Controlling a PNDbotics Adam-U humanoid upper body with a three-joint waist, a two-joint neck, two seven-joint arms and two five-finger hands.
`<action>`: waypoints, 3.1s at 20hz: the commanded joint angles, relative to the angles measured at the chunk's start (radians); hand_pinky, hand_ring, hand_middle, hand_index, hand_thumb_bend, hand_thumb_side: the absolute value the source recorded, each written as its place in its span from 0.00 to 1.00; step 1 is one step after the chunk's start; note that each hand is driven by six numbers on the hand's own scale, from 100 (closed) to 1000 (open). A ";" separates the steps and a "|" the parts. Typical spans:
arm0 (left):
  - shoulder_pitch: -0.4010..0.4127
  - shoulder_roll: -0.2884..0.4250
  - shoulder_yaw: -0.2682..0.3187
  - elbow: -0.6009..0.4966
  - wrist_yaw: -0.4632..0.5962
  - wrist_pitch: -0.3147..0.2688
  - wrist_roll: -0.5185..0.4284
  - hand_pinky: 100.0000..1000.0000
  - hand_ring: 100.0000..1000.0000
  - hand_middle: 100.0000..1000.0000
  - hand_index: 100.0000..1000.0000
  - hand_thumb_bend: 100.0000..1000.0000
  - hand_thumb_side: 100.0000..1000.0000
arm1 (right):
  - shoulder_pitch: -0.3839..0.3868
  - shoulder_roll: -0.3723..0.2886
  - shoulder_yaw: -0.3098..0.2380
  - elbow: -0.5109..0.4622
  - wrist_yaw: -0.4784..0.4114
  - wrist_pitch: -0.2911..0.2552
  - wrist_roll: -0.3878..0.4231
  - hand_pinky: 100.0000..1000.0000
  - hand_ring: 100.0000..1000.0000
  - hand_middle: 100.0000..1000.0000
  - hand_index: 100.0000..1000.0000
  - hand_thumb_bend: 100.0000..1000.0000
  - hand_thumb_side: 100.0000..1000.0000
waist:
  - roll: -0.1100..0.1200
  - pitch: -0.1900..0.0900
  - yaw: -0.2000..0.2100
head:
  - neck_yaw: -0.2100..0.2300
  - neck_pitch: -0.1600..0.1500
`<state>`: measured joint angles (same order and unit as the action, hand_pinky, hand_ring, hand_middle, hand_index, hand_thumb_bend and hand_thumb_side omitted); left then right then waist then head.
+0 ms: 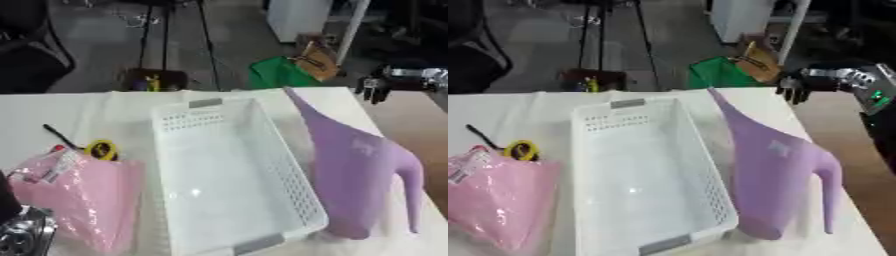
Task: Pick up objects on the table and place them in the box.
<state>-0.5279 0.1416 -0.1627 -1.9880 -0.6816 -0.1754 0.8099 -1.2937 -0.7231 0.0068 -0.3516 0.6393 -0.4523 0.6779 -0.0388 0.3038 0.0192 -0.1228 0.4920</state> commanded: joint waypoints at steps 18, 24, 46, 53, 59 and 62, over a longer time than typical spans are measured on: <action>0.001 0.006 -0.002 -0.012 -0.001 -0.003 0.002 0.67 0.61 0.69 0.72 0.00 0.98 | 0.033 -0.022 0.092 0.028 -0.096 -0.303 0.229 0.55 0.53 0.53 0.73 0.00 1.00 | -0.008 -0.037 -0.011 | 0.015 0.011; 0.002 0.003 -0.002 -0.012 -0.002 -0.004 0.005 0.67 0.61 0.69 0.72 0.00 0.98 | 0.051 -0.012 0.112 0.046 -0.115 -0.349 0.229 0.55 0.53 0.52 0.71 0.00 1.00 | -0.006 -0.038 -0.012 | 0.016 0.012; 0.010 0.004 -0.005 -0.012 -0.004 -0.008 0.012 0.67 0.61 0.70 0.72 0.00 0.98 | 0.157 -0.030 0.270 -0.089 -0.363 -0.415 0.229 0.56 0.54 0.52 0.71 0.00 1.00 | -0.019 -0.036 -0.017 | 0.094 0.025; 0.010 0.004 -0.008 -0.012 -0.004 -0.010 0.014 0.67 0.61 0.70 0.72 0.00 0.98 | 0.218 -0.070 0.383 -0.241 -0.493 -0.355 0.229 0.56 0.54 0.52 0.71 0.00 1.00 | -0.024 -0.034 -0.015 | 0.086 0.025; 0.008 0.004 -0.009 -0.012 -0.004 -0.011 0.012 0.67 0.61 0.70 0.72 0.00 0.98 | 0.255 -0.116 0.455 -0.378 -0.598 -0.260 0.229 0.56 0.54 0.53 0.73 0.00 1.00 | -0.024 -0.035 -0.015 | 0.078 0.027; 0.007 0.004 -0.010 -0.012 -0.003 -0.011 0.011 0.67 0.61 0.70 0.72 0.00 0.98 | 0.275 -0.141 0.480 -0.441 -0.639 -0.220 0.229 0.56 0.54 0.53 0.73 0.00 1.00 | -0.024 -0.034 -0.016 | 0.074 0.030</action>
<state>-0.5090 0.1410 -0.1689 -1.9880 -0.6835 -0.1843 0.8202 -1.0058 -0.8094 0.4821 -0.7542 0.0257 -0.4555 0.6747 -0.0631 0.2955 0.0063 -0.0452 0.5129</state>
